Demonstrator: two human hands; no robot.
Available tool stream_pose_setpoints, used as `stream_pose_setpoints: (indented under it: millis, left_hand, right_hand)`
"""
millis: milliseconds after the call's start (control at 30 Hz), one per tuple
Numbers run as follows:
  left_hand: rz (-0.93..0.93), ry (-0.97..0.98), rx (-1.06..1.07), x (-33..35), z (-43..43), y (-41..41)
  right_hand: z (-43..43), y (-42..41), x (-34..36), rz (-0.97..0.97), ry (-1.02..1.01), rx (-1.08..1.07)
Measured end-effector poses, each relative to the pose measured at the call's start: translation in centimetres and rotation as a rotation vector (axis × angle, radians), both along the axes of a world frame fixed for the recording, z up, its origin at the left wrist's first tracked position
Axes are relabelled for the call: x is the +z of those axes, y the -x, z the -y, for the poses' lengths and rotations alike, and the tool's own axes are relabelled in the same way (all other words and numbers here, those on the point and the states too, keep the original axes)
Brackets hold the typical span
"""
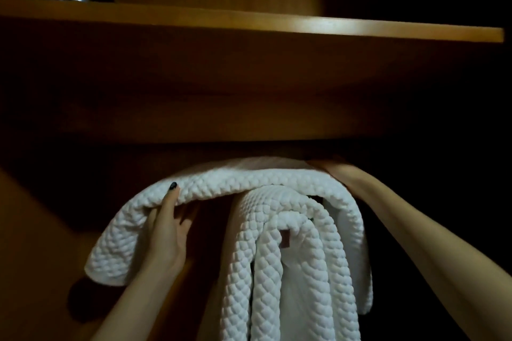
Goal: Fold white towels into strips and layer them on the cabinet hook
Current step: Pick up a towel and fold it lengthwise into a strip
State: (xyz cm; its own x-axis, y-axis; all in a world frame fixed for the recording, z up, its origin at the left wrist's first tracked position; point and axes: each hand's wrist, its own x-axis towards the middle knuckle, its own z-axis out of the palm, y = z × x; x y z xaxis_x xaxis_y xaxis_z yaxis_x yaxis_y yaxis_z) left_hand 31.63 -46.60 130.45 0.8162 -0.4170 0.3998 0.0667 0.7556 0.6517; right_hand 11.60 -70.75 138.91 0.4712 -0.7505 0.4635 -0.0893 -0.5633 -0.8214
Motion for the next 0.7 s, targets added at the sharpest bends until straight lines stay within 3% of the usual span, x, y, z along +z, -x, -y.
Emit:
stream_pose_setpoints:
  millis: [100, 300, 400, 500, 600, 700]
  left_hand:
    - [-0.021, -0.022, -0.085, 1.1, 1.5, -1.8]
    - [-0.008, -0.201, -0.045, -1.6, 2.1, -4.0]
    - [-0.006, -0.276, -0.200, -4.1, 1.5, -3.9]
    - [0.076, -0.369, -0.256, -5.3, 0.5, -2.8]
    - [0.221, -0.393, -0.068, -5.4, -1.0, -1.1]
    - [0.463, -0.293, 0.262, -2.9, -2.2, 0.3]
  right_hand:
    - [1.5, -1.8, 0.6, -0.049, 0.044, -0.074]
    - [3.2, -3.9, -1.0, -0.131, 0.036, -0.037]
    - [2.7, -4.2, -2.2, -0.021, -0.044, -0.014]
    - [1.5, -3.6, -3.4, 0.094, 0.006, 0.059]
    - [-0.5, -2.0, -3.3, 0.157, 0.056, 0.204]
    - [-3.0, -0.3, -2.3, 0.081, 0.173, 0.358]
